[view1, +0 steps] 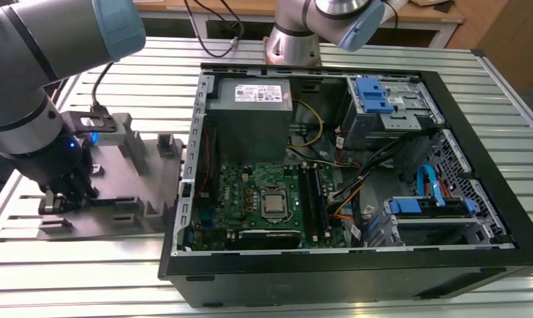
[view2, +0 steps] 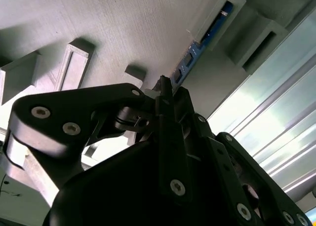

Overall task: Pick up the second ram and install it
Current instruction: 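Pick up the second ram and move it above second insertion slot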

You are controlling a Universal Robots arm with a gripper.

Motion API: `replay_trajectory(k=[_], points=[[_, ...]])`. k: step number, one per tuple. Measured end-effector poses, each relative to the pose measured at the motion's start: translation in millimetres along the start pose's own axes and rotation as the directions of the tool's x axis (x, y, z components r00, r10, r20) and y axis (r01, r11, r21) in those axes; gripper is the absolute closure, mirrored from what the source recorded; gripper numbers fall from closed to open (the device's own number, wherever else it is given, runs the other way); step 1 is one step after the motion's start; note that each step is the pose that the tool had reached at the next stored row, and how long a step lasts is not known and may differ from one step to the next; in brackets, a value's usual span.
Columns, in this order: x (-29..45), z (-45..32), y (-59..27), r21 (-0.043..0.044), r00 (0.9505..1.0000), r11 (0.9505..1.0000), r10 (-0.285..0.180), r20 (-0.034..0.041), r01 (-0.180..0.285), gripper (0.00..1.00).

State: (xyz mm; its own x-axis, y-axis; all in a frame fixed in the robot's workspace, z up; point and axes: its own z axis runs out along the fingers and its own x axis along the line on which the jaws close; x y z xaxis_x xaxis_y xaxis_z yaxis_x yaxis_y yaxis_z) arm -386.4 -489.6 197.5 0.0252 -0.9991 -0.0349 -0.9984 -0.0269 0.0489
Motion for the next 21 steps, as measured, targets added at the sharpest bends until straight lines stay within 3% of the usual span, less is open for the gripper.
replay_trajectory(k=[10, 14, 21], points=[[0.1, 2.2, -0.2, -0.0002, 1.0, 1.0, -0.005, 0.0037, 0.005, 0.76], [0.1, 2.2, -0.2, -0.0002, 1.0, 1.0, -0.005, 0.0048, 0.005, 0.87], [0.1, 2.2, -0.2, -0.0001, 1.0, 1.0, -0.005, 0.0079, 0.005, 0.87]])
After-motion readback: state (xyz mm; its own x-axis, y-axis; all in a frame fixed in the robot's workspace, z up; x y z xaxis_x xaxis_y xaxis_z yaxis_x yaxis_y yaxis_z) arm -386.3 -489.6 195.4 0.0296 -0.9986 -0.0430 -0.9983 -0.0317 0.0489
